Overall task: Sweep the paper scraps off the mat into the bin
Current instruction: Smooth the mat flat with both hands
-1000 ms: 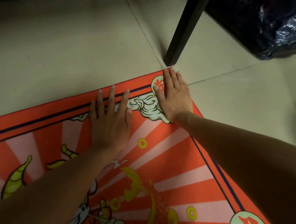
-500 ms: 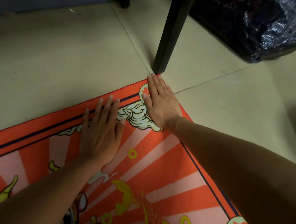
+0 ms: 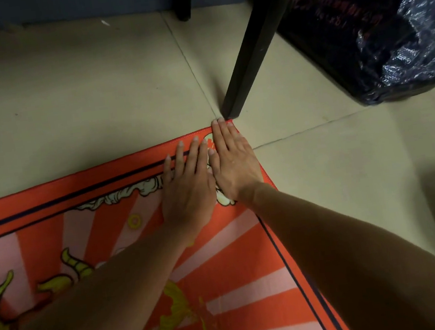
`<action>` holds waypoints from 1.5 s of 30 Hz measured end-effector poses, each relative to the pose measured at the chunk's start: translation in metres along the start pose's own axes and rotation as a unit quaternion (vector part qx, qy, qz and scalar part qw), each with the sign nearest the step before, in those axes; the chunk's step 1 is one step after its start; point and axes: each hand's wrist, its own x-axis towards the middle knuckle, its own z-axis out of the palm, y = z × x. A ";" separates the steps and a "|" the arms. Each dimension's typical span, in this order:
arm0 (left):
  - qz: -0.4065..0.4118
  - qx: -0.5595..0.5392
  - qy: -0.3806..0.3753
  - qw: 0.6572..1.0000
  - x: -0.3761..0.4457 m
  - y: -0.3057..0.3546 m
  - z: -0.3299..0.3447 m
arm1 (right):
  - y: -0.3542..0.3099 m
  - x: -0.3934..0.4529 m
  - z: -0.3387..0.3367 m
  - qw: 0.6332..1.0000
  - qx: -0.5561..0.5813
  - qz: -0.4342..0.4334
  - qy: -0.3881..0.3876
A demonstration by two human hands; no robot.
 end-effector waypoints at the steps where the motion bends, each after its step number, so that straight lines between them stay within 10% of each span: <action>1: 0.006 0.004 0.004 1.000 0.000 -0.001 0.001 | 0.004 0.002 -0.002 1.000 0.007 -0.017 -0.005; 7: 0.028 0.010 0.001 1.000 0.002 0.001 0.004 | 0.034 0.022 -0.015 0.988 0.002 -0.147 -0.041; 45: 0.029 -0.011 -0.001 1.000 0.001 -0.001 0.002 | 0.036 0.029 -0.019 0.986 0.021 -0.160 -0.040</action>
